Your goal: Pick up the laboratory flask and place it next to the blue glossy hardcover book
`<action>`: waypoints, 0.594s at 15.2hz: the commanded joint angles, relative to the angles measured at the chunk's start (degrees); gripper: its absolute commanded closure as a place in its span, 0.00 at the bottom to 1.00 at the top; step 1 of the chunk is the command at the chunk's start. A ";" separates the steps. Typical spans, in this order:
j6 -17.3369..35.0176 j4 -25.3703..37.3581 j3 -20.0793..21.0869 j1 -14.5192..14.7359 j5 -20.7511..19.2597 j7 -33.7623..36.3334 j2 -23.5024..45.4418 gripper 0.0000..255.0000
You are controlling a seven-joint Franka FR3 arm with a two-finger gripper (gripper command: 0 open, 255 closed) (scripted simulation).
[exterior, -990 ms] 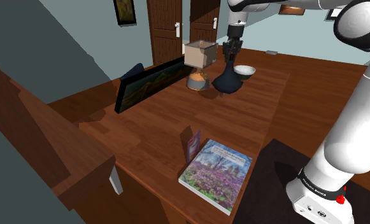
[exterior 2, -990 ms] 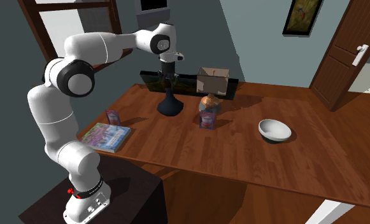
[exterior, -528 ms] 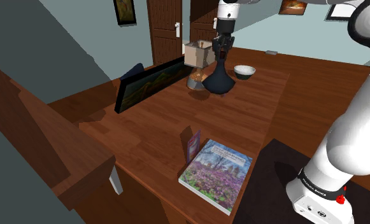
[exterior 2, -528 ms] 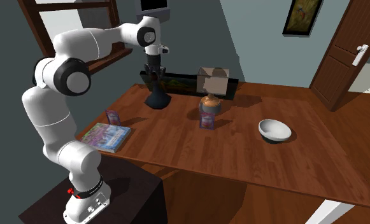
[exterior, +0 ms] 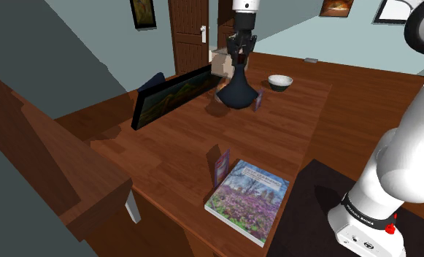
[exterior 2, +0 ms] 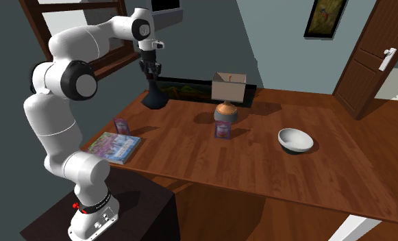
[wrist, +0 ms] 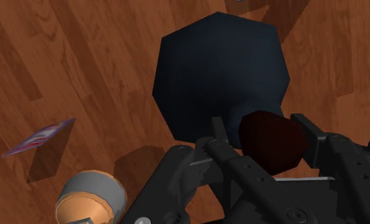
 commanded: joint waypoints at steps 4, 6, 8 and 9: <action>-4.32 7.66 3.14 3.41 0.07 6.81 3.00 1.00; -2.47 5.03 3.15 3.43 0.03 6.77 2.22 1.00; -0.69 2.60 3.17 3.45 0.00 6.74 1.57 1.00; 0.19 1.42 3.18 3.46 -0.01 6.72 1.26 1.00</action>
